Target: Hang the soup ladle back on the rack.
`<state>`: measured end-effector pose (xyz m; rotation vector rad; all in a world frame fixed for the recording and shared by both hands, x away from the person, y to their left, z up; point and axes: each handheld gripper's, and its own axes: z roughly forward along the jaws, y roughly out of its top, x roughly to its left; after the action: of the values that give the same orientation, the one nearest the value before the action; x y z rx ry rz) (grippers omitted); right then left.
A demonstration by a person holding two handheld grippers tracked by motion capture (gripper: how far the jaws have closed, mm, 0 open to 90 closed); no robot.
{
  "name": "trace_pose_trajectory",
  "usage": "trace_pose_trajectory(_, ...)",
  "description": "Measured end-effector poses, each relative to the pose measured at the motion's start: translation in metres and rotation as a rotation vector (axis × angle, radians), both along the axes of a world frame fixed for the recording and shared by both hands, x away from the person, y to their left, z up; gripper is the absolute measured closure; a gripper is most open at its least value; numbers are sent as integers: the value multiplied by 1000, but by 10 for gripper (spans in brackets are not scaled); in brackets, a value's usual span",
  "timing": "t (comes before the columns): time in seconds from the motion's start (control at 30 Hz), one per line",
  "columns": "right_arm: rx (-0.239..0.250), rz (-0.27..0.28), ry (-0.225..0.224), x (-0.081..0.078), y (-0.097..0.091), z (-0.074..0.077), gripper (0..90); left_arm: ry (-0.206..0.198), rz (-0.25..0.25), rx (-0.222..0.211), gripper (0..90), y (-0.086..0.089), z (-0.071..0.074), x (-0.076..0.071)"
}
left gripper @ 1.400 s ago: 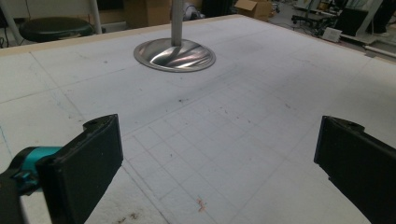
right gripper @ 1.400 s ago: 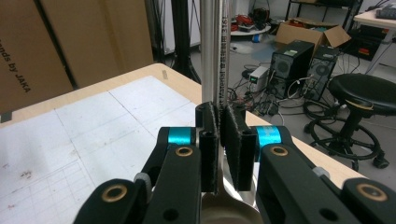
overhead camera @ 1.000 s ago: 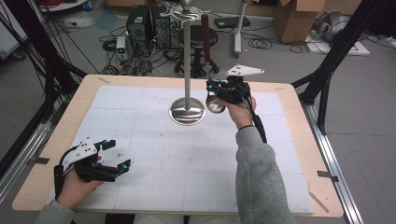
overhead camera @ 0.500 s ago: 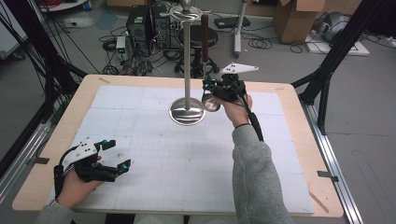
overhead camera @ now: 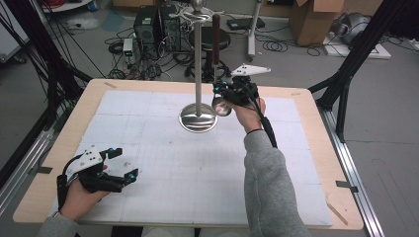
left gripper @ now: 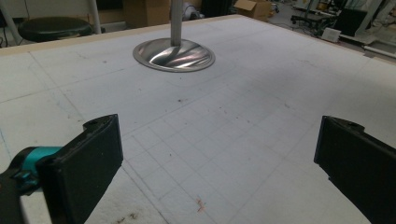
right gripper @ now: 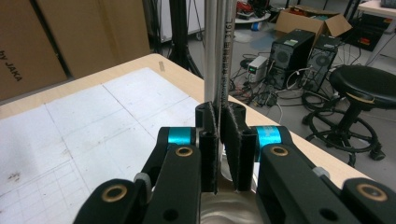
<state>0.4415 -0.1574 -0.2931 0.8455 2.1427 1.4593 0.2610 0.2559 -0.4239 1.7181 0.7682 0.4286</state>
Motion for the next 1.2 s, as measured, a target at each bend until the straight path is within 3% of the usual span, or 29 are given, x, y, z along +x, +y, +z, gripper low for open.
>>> trace_pose_trajectory(0.67,4,-6,3,9,5,-5,832,-4,2,-1,17,0,0,0)
trace_pose_trajectory(0.7,6,0,-8,9,6,-5,750,-4,1,-2,17,0,0,0)
trace_pose_trajectory(0.87,-3,14,3,6,6,-5,617,-4,3,-2,17,0,0,0)
trace_pose_trajectory(0.9,1,14,19,3,5,-4,518,-4,4,1,17,0,0,-1)
trace_pose_trajectory(0.93,1,14,19,3,5,-4,518,-4,4,1,17,0,0,-1)
trace_pose_trajectory(0.97,-14,23,19,1,3,-3,439,-3,4,2,17,0,0,-1)
trace_pose_trajectory(1.07,-31,24,14,-3,-1,-3,389,0,4,3,17,0,0,-1)
trace_pose_trajectory(1.1,-32,33,15,-5,-5,-3,324,0,5,2,17,-1,0,-1)
trace_pose_trajectory(1.13,-32,33,15,-5,-5,-3,324,2,4,2,17,-1,0,-1)
trace_pose_trajectory(1.17,-29,36,20,-7,-9,-4,248,1,4,1,17,0,0,-1)
trace_pose_trajectory(1.2,-29,36,20,-7,-9,-4,248,0,4,1,17,0,0,-1)
